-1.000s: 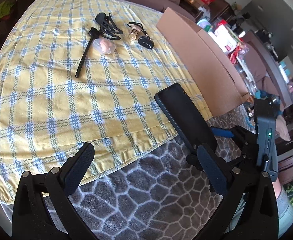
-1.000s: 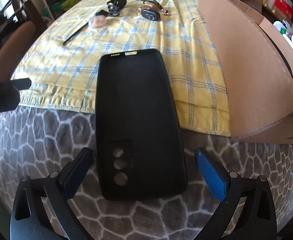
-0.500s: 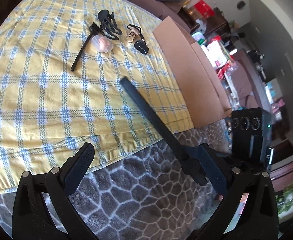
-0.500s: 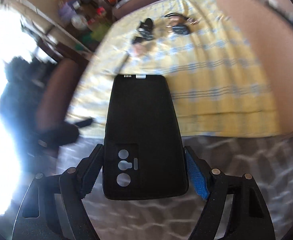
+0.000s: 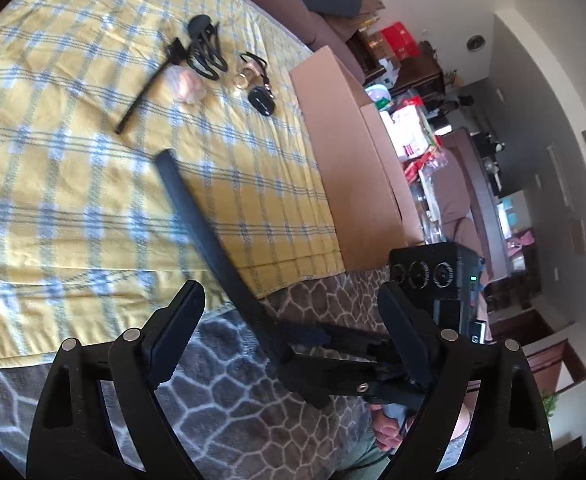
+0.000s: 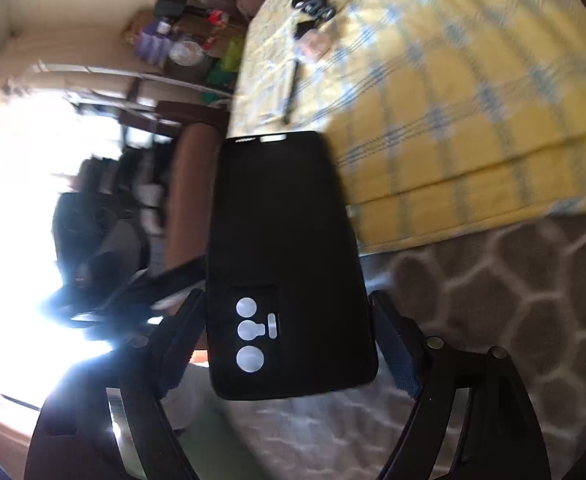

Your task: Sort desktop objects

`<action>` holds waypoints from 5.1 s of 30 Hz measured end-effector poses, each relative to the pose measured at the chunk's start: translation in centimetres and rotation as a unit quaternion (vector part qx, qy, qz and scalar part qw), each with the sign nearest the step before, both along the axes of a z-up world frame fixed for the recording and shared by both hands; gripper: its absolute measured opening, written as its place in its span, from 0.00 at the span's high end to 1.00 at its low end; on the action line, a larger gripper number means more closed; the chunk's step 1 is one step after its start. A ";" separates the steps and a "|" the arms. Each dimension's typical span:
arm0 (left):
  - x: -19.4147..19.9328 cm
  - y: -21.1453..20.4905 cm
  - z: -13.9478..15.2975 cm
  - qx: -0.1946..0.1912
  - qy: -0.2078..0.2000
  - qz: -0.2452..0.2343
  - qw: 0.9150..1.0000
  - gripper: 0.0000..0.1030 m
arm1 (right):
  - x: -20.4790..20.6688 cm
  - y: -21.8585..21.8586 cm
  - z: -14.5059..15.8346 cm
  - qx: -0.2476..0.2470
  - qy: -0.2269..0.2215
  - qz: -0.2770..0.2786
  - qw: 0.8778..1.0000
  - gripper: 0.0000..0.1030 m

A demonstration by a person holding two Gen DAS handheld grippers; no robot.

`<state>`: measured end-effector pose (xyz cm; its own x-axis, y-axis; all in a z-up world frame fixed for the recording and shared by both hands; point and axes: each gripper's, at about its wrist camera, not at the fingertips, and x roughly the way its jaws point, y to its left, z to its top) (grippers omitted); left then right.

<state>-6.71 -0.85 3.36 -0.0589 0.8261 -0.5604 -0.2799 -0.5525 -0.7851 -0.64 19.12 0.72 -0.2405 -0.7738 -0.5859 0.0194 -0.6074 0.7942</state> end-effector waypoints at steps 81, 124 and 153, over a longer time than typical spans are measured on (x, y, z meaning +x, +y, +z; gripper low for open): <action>-7.0 9.2 4.5 0.118 -0.030 -0.033 0.992 0.92 | 3.4 2.0 12.0 0.297 0.244 0.117 0.916 0.22; -25.3 29.5 2.6 0.017 0.003 -0.010 1.000 0.69 | -23.6 23.2 3.7 0.662 0.235 0.311 0.640 0.51; -21.4 42.8 4.1 -0.238 0.099 -0.032 0.966 0.58 | -16.6 30.7 11.2 0.489 0.216 0.030 0.845 0.50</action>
